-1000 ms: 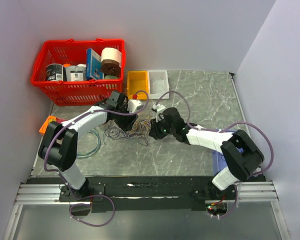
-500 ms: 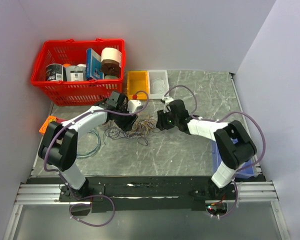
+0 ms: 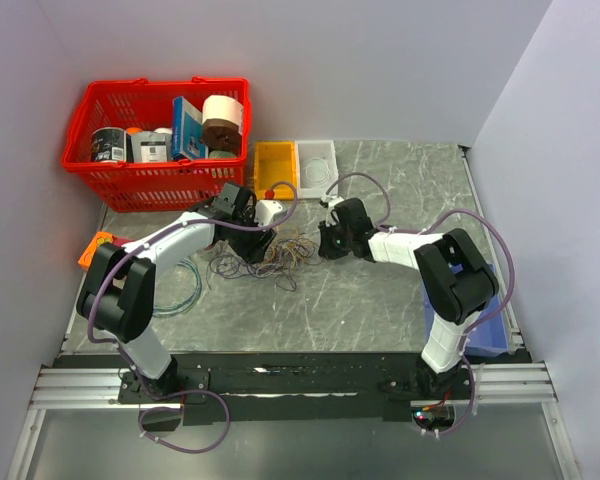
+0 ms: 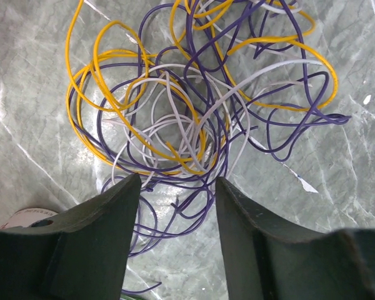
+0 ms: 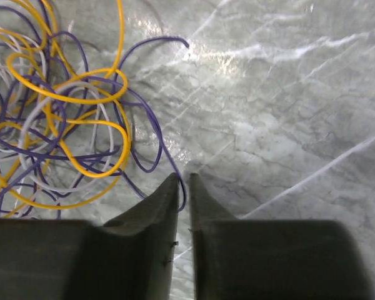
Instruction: Untangle the cables
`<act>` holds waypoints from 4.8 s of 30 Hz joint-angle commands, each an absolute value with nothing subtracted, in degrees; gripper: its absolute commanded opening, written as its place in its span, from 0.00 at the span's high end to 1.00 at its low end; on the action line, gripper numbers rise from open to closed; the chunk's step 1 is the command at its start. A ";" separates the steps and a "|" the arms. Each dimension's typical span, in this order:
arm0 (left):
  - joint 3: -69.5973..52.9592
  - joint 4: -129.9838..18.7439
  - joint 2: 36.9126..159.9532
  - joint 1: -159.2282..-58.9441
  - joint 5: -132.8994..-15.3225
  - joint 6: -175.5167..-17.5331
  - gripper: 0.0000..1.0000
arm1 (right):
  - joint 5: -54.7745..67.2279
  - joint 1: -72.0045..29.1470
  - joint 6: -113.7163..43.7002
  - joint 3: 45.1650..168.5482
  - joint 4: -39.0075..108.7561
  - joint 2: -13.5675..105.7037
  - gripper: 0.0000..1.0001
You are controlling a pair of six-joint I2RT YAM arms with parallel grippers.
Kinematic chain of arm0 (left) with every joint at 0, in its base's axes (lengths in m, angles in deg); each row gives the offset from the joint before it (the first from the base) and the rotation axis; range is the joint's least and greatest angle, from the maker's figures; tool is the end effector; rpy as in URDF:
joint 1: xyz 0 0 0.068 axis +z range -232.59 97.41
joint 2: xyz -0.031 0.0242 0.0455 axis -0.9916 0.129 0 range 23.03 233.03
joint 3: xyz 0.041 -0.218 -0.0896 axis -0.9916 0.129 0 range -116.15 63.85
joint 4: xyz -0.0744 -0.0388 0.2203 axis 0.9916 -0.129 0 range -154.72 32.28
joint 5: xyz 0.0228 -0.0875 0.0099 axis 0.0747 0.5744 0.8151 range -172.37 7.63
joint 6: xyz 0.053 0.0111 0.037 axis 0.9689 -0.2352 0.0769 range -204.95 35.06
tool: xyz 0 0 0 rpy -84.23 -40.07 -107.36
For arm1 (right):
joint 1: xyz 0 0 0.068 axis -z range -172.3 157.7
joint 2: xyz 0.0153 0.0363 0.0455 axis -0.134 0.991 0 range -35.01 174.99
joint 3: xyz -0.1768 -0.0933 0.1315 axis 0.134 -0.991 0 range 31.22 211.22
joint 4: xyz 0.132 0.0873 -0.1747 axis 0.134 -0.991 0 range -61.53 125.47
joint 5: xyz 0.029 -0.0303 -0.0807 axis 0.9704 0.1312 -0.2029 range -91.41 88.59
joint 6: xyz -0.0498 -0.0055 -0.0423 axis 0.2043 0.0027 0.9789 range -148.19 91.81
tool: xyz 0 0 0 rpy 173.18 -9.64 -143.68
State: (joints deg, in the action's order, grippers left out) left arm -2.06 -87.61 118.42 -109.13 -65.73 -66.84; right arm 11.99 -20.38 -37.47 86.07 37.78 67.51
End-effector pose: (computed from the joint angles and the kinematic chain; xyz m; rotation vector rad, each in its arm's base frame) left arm 0.2826 -0.1577 0.1806 1.0830 2.3635 -0.4314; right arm 0.3012 0.1743 0.1286 -0.5086 2.3604 0.5855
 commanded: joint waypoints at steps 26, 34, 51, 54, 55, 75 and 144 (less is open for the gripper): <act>-8.84 -79.70 128.23 -112.12 -59.17 -71.76 0.50 | 11.60 -22.89 -23.89 107.30 15.52 30.30 1.00; -6.38 -78.91 127.44 -112.03 -60.40 -71.06 0.41 | 7.12 -22.45 -21.43 124.97 14.38 25.55 1.00; -1.81 -76.27 127.70 -110.71 -65.85 -68.95 0.41 | -15.12 -21.48 -8.16 164.01 13.84 33.63 1.00; -1.45 -75.92 128.06 -110.10 -66.46 -68.60 0.40 | -18.45 -21.57 -4.12 168.58 15.25 35.21 1.00; -1.37 -75.83 128.06 -109.75 -66.64 -68.51 0.40 | -19.33 -21.48 -3.07 170.25 16.73 35.91 1.00; -2.94 -74.42 123.40 -106.76 -69.72 -66.84 0.21 | -28.30 -21.66 17.06 174.66 31.86 36.35 1.00; -46.03 -97.43 117.16 -121.96 -55.46 -67.45 0.99 | -22.24 -21.74 8.11 163.67 23.34 37.41 1.00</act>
